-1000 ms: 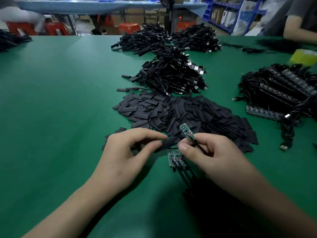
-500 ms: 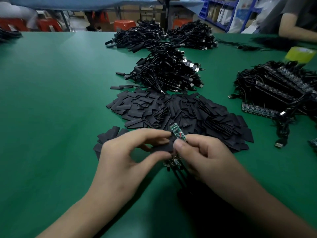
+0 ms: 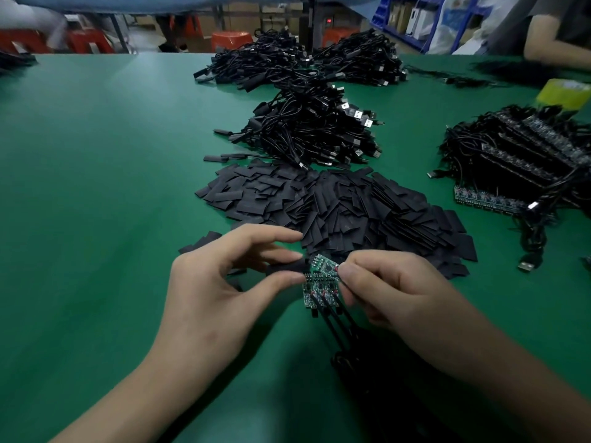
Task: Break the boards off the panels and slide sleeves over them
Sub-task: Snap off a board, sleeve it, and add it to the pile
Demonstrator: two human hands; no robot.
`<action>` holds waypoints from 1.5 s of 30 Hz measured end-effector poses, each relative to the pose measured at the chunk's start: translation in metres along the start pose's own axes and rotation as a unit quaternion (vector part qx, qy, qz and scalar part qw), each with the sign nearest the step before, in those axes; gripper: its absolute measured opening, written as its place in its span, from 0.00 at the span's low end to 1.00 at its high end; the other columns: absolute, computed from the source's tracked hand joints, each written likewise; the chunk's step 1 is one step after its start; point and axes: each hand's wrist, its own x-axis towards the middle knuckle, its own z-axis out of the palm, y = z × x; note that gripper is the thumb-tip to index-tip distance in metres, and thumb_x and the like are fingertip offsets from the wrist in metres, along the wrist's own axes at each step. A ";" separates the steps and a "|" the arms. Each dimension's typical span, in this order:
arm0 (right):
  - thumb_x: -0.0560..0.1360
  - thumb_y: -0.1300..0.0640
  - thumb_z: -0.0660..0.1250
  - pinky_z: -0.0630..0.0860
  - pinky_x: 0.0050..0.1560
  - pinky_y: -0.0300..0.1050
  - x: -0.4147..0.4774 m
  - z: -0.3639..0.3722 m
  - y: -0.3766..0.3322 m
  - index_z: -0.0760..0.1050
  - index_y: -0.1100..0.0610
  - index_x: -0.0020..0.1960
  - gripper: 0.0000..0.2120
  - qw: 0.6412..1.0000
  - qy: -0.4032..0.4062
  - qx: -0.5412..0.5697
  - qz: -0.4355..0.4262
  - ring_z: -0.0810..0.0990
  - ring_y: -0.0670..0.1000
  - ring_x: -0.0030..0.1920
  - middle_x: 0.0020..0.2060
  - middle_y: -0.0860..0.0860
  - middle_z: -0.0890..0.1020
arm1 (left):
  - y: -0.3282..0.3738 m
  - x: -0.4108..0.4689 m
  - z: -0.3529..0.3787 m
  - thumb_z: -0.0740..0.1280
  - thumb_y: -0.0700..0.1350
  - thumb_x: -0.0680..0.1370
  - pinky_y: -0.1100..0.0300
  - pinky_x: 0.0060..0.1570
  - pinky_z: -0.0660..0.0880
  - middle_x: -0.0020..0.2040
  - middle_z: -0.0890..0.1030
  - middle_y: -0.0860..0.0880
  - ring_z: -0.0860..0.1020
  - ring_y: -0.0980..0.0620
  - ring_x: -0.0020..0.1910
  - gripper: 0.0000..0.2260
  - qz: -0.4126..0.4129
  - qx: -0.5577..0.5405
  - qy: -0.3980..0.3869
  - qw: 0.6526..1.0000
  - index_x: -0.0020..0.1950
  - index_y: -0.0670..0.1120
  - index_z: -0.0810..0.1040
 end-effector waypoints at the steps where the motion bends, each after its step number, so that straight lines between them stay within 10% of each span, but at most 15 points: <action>1: 0.81 0.41 0.59 0.62 0.31 0.58 0.000 0.000 -0.001 0.74 0.51 0.37 0.19 1.000 -0.002 -0.009 0.002 0.62 0.54 0.29 0.27 0.52 0.65 | 0.001 0.000 0.000 0.78 0.47 0.69 0.61 0.53 0.80 0.46 0.86 0.59 0.85 0.57 0.46 0.16 0.006 0.003 -0.002 1.000 0.55 0.57 0.83; 11: 0.81 0.45 0.61 0.63 0.29 0.38 -0.002 -0.004 -0.001 0.70 0.51 0.34 0.19 0.993 -0.026 -0.112 -0.026 0.66 0.44 0.27 0.26 0.45 0.70 | 0.004 0.001 -0.006 0.77 0.46 0.71 0.75 0.48 0.74 0.47 0.84 0.61 0.82 0.64 0.48 0.12 0.082 0.116 -0.060 0.988 0.53 0.52 0.84; 18: 0.80 0.41 0.60 0.62 0.30 0.44 0.001 -0.009 0.005 0.73 0.54 0.36 0.21 0.995 -0.086 -0.019 0.038 0.64 0.45 0.27 0.25 0.45 0.67 | -0.001 0.004 -0.011 0.75 0.44 0.76 0.58 0.48 0.78 0.49 0.83 0.56 0.82 0.56 0.48 0.09 0.185 0.156 -0.127 0.962 0.56 0.47 0.84; 29: 0.81 0.46 0.65 0.65 0.32 0.37 0.000 -0.002 0.004 0.78 0.49 0.46 0.08 1.000 -0.022 -0.003 -0.018 0.68 0.42 0.28 0.27 0.45 0.73 | 0.005 -0.001 -0.002 0.78 0.50 0.70 0.77 0.49 0.70 0.47 0.85 0.62 0.83 0.64 0.49 0.14 0.075 0.080 -0.082 0.991 0.55 0.54 0.83; 34: 0.80 0.55 0.69 0.69 0.37 0.29 -0.003 -0.003 0.003 0.77 0.48 0.50 0.03 0.993 0.056 0.013 -0.099 0.77 0.43 0.34 0.33 0.47 0.80 | 0.003 -0.004 -0.003 0.77 0.53 0.70 0.54 0.51 0.82 0.49 0.86 0.59 0.85 0.56 0.50 0.16 0.030 0.014 -0.029 0.999 0.58 0.57 0.83; 37: 0.79 0.55 0.70 0.74 0.35 0.44 -0.004 -0.001 0.001 0.77 0.47 0.50 0.03 0.989 0.085 0.002 -0.123 0.80 0.50 0.35 0.34 0.49 0.82 | 0.002 -0.004 -0.003 0.75 0.54 0.72 0.42 0.45 0.82 0.50 0.86 0.58 0.85 0.54 0.50 0.15 0.043 0.013 -0.016 0.999 0.58 0.57 0.83; 45: 0.77 0.58 0.71 0.76 0.42 0.34 -0.004 0.000 0.001 0.79 0.52 0.48 0.02 0.990 0.062 0.084 -0.091 0.84 0.48 0.37 0.35 0.52 0.84 | 0.002 -0.008 -0.006 0.74 0.55 0.75 0.55 0.48 0.83 0.56 0.83 0.63 0.83 0.59 0.54 0.14 0.046 0.025 -0.030 0.998 0.60 0.66 0.79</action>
